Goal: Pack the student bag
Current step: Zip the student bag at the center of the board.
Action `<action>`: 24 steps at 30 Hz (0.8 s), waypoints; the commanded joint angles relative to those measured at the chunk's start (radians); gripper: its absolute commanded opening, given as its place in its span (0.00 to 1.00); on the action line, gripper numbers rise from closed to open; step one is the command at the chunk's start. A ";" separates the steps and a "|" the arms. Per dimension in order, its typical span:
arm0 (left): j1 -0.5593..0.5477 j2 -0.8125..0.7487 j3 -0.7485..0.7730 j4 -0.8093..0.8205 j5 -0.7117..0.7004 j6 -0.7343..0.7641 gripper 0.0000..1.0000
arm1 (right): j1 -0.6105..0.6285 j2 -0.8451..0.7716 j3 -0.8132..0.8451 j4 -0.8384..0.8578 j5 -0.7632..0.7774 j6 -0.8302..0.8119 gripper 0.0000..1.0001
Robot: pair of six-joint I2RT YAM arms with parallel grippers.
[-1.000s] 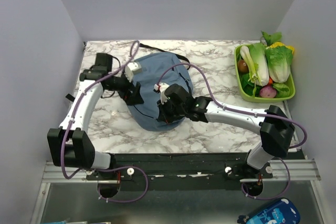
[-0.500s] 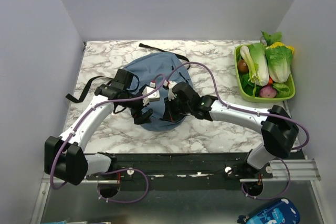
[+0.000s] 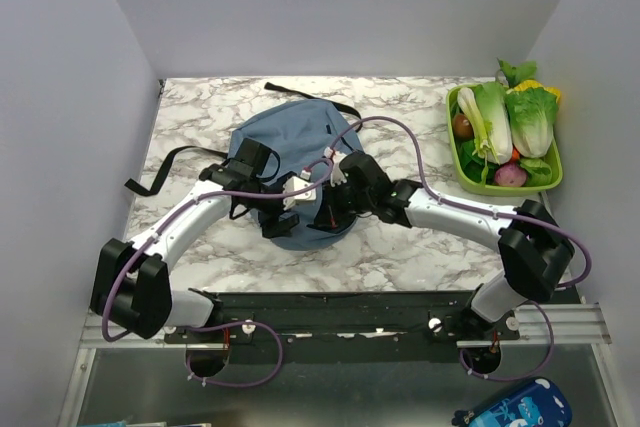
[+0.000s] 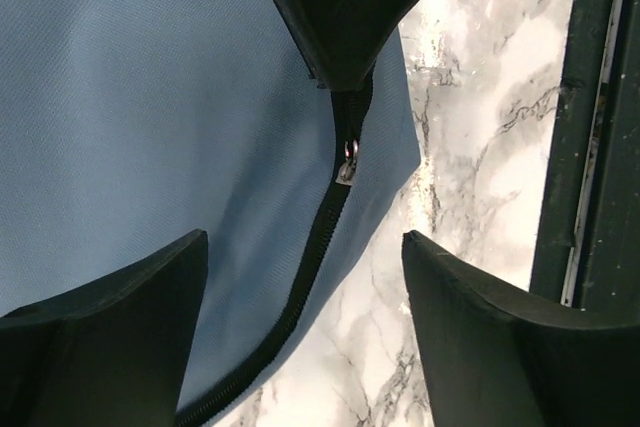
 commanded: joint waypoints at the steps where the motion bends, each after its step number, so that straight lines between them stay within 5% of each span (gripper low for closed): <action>1: -0.029 0.038 0.016 0.028 -0.025 0.052 0.79 | -0.017 -0.035 -0.016 0.011 -0.044 0.020 0.01; 5: -0.056 0.049 0.003 0.005 -0.050 0.080 0.61 | -0.047 -0.049 -0.032 0.015 -0.061 0.031 0.00; 10: -0.069 0.035 0.012 -0.013 -0.096 0.069 0.05 | -0.068 -0.058 -0.042 -0.003 -0.047 0.031 0.01; 24: -0.092 -0.078 0.041 -0.144 -0.131 0.055 0.04 | -0.224 -0.130 -0.029 -0.228 0.201 -0.035 0.01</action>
